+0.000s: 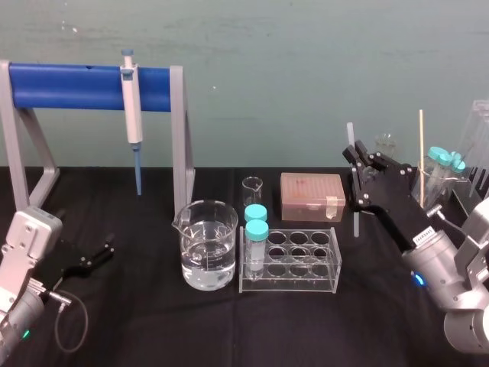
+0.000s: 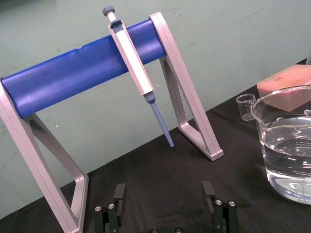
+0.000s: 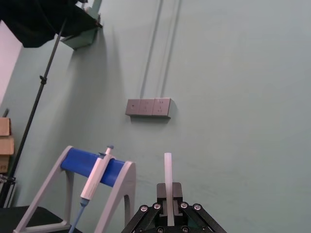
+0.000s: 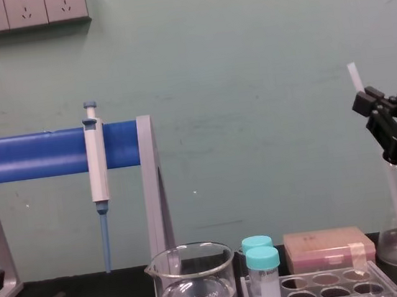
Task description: Pick up the stirring rod with one hand, then place it down.
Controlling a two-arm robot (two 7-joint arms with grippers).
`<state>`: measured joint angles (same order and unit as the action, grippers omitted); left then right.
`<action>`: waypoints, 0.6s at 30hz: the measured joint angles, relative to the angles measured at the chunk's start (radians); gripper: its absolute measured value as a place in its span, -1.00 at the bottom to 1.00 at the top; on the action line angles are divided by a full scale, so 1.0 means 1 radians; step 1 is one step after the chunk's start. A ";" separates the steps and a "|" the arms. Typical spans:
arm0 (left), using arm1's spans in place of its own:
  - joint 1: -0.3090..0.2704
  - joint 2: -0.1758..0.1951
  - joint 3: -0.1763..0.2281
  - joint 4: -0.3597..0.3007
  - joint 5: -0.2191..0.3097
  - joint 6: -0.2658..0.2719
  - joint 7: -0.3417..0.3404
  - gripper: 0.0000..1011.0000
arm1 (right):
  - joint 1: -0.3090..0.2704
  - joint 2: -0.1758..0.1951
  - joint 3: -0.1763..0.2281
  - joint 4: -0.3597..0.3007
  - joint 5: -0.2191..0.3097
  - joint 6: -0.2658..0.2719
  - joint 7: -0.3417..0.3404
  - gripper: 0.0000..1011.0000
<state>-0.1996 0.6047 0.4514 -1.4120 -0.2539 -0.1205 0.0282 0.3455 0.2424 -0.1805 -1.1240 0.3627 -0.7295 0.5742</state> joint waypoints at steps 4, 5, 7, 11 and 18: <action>0.000 0.000 0.000 0.000 0.000 0.000 0.000 0.98 | -0.008 -0.004 0.006 -0.004 -0.004 0.009 -0.006 -0.87; 0.000 0.000 0.000 0.000 0.000 0.000 0.000 0.98 | -0.008 -0.004 0.006 -0.004 -0.004 0.009 -0.006 -0.87; 0.000 0.000 0.000 0.000 0.000 0.000 0.000 0.98 | -0.008 -0.004 0.006 -0.004 -0.004 0.009 -0.005 -0.87; 0.000 0.000 0.000 0.000 0.000 0.000 0.000 0.98 | -0.007 -0.003 0.005 -0.003 -0.003 0.008 -0.005 -0.87; 0.000 0.000 0.000 0.000 0.000 0.000 0.000 0.98 | -0.005 -0.002 0.004 -0.002 -0.003 0.008 -0.004 -0.87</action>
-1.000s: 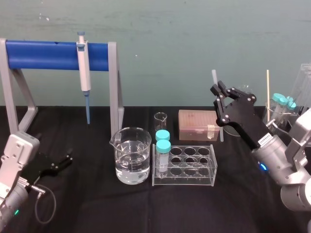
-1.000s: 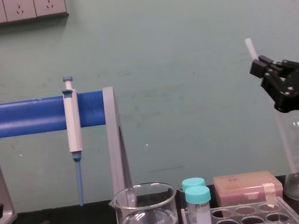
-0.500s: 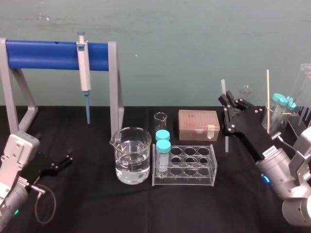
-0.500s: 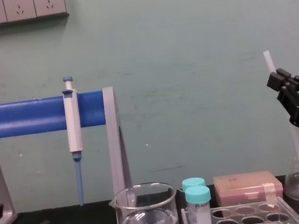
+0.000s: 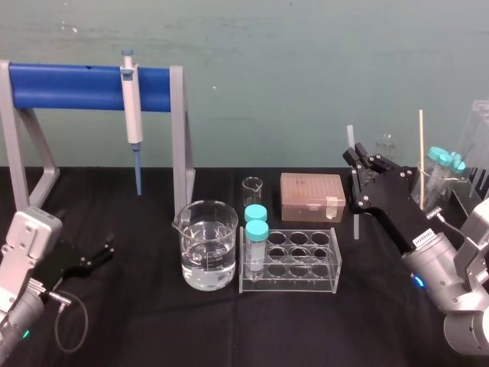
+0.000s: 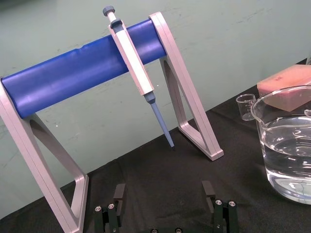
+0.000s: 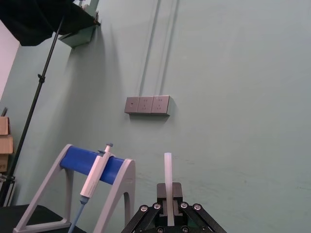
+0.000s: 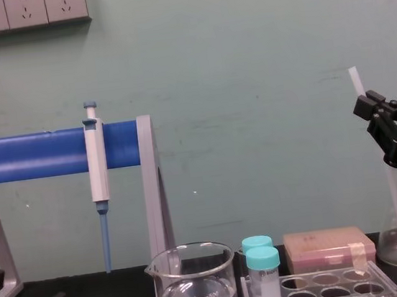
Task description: Pick up the stirring rod with one hand, then place it down.
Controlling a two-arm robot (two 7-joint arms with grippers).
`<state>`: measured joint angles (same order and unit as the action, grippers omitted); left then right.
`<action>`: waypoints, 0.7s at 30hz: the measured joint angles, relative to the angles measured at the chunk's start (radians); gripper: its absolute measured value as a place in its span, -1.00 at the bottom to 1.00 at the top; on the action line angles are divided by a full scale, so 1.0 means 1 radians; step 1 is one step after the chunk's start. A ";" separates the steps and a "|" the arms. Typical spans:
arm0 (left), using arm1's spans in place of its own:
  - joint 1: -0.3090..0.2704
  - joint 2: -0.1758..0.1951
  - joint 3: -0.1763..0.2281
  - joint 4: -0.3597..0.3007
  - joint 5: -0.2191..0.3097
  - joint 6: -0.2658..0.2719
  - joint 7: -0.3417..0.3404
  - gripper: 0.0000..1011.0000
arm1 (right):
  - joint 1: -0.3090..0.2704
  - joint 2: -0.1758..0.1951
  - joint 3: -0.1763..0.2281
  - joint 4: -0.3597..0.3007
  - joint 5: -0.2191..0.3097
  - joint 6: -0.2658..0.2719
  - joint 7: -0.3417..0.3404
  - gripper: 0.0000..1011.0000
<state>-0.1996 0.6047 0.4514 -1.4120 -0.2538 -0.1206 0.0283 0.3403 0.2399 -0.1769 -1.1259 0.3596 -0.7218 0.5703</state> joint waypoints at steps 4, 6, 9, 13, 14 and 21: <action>0.000 0.000 0.000 0.000 0.000 0.000 0.000 0.98 | 0.000 0.000 -0.001 0.000 0.000 -0.001 0.000 -0.87; 0.000 0.000 0.000 0.000 0.000 0.000 0.000 0.98 | 0.000 0.000 -0.001 0.001 0.000 -0.001 0.000 -0.87; 0.000 0.000 0.000 0.000 0.000 0.000 0.000 0.98 | 0.001 0.001 -0.001 0.001 0.000 -0.001 0.000 -0.87; 0.000 0.000 0.000 0.000 0.000 0.000 0.000 0.98 | 0.001 0.001 -0.002 0.001 0.000 -0.002 0.000 -0.87; 0.000 0.000 0.000 0.000 0.000 0.000 0.000 0.98 | 0.001 0.001 -0.002 0.001 0.001 -0.002 0.000 -0.87; 0.000 0.000 0.000 0.000 0.000 0.000 0.000 0.98 | 0.002 0.001 -0.002 0.001 0.001 -0.003 0.001 -0.87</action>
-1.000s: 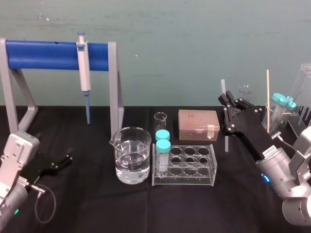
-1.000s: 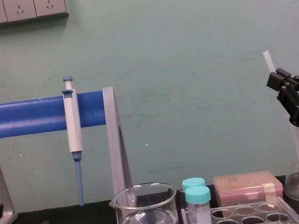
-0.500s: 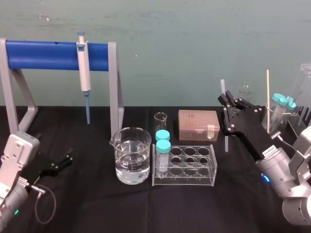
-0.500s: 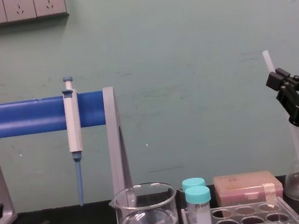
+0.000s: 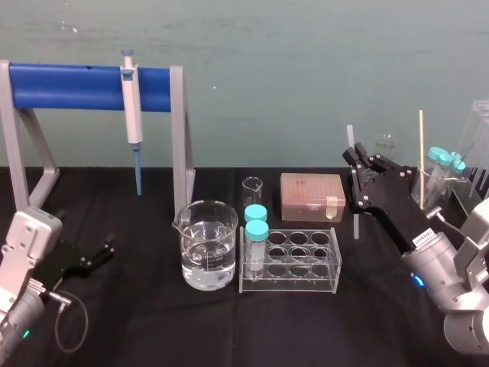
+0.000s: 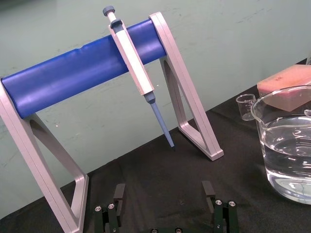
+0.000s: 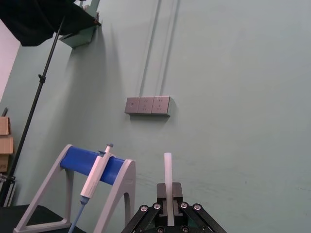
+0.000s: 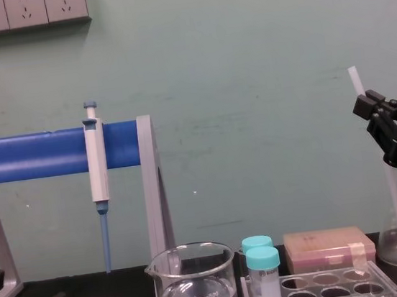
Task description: Pick up the stirring rod with one hand, then place it down.
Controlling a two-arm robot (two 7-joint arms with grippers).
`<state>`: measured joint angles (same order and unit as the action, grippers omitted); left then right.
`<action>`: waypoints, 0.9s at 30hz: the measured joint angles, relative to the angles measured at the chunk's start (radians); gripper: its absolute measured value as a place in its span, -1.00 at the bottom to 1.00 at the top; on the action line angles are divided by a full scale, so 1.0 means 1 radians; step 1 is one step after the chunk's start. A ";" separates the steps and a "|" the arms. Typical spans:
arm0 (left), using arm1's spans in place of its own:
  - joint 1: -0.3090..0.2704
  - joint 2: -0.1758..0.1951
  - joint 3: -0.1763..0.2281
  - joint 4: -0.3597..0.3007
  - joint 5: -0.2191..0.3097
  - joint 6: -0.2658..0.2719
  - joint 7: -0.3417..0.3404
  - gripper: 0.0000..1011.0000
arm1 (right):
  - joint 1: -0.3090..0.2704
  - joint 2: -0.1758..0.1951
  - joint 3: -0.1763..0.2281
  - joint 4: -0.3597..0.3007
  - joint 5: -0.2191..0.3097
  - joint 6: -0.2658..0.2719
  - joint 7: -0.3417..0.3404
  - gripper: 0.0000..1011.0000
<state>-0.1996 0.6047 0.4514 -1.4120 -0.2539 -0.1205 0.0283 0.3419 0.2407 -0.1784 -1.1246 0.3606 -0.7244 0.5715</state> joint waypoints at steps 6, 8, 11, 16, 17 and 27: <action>0.000 0.000 0.000 0.000 0.000 0.000 0.000 0.98 | 0.000 0.000 0.000 0.000 0.000 0.000 0.001 -0.87; 0.000 0.000 0.000 0.000 0.000 0.000 0.000 0.98 | 0.000 0.000 0.000 0.000 0.001 0.000 0.001 -0.87; 0.000 0.000 0.000 0.000 0.000 0.000 0.000 0.98 | 0.000 0.000 0.000 0.000 0.001 0.000 0.001 -0.87; 0.000 0.000 0.000 0.000 0.000 0.000 0.000 0.98 | 0.000 0.000 0.000 0.000 0.001 0.000 0.001 -0.87; 0.000 0.000 0.000 0.000 0.000 0.000 0.000 0.98 | 0.000 0.000 0.000 0.000 0.001 0.000 0.001 -0.87; 0.000 0.000 0.000 0.000 0.000 0.000 0.000 0.98 | 0.000 0.000 0.000 0.000 0.001 0.000 0.001 -0.87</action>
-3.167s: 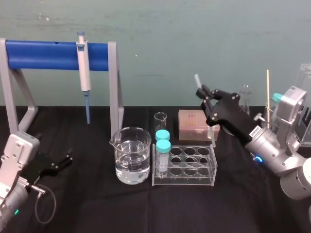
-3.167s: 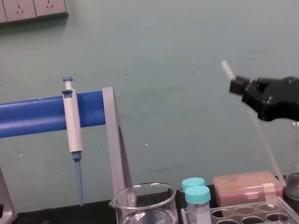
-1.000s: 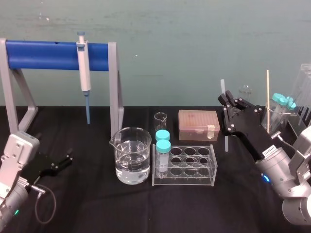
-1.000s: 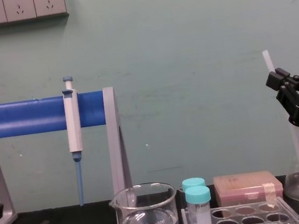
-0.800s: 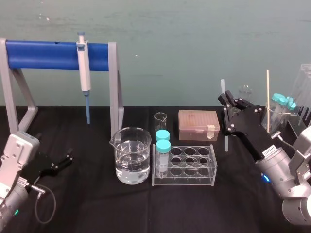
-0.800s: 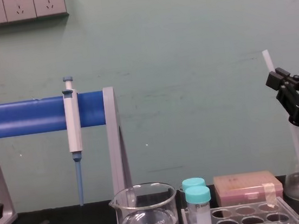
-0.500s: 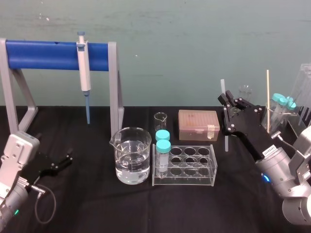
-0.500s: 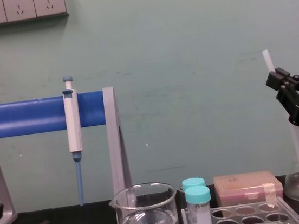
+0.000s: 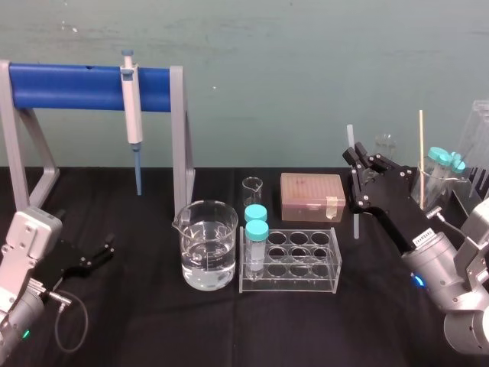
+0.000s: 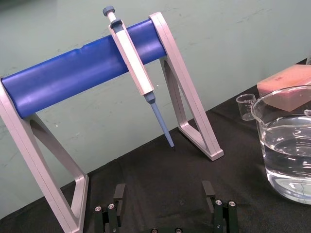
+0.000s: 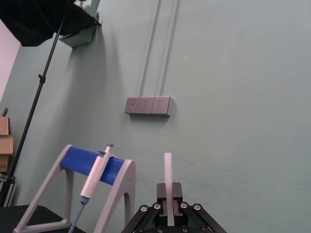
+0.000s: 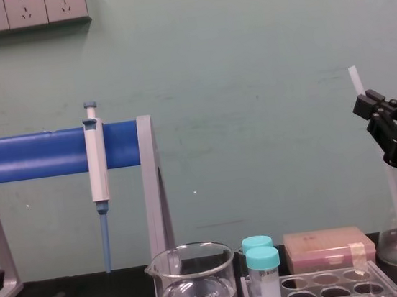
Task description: Pick up the stirring rod with one hand, then place it down.
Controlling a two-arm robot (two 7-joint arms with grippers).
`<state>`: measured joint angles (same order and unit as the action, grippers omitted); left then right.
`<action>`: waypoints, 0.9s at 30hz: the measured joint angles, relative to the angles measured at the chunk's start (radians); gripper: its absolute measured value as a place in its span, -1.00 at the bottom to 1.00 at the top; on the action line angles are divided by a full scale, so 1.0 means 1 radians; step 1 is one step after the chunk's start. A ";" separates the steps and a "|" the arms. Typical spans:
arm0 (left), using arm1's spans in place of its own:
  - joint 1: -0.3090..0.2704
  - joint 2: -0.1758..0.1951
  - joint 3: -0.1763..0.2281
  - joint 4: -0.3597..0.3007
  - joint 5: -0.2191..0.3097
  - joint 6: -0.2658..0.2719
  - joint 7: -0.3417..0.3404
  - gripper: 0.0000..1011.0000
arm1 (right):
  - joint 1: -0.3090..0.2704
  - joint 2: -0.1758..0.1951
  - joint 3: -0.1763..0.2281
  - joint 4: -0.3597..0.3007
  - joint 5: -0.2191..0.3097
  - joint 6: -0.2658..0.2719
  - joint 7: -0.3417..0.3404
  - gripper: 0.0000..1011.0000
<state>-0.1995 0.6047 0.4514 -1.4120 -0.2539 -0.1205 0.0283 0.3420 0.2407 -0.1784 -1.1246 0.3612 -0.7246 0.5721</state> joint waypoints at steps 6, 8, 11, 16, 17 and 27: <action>0.000 0.000 0.000 0.000 0.000 0.000 0.000 0.98 | 0.000 0.000 0.000 0.000 0.000 0.000 0.000 -0.87; 0.000 0.000 0.000 0.000 0.000 0.000 0.000 0.98 | 0.000 0.000 0.000 0.000 0.000 0.000 0.000 -0.87; 0.000 0.000 0.000 0.000 0.000 0.000 0.000 0.98 | 0.000 0.000 0.000 0.000 0.000 0.000 0.000 -0.87; 0.000 0.000 0.000 0.000 0.000 0.000 0.000 0.98 | 0.000 0.000 0.000 0.000 0.000 0.000 0.000 -0.87; 0.000 0.000 0.000 0.000 0.000 0.000 0.000 0.98 | 0.000 0.000 0.000 0.000 0.000 0.000 0.000 -0.87; 0.000 0.000 0.000 0.000 0.000 0.000 0.000 0.98 | 0.000 0.000 0.000 0.000 0.000 0.000 0.000 -0.87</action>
<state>-0.1995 0.6047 0.4514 -1.4120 -0.2539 -0.1205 0.0283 0.3420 0.2407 -0.1784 -1.1246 0.3612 -0.7246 0.5720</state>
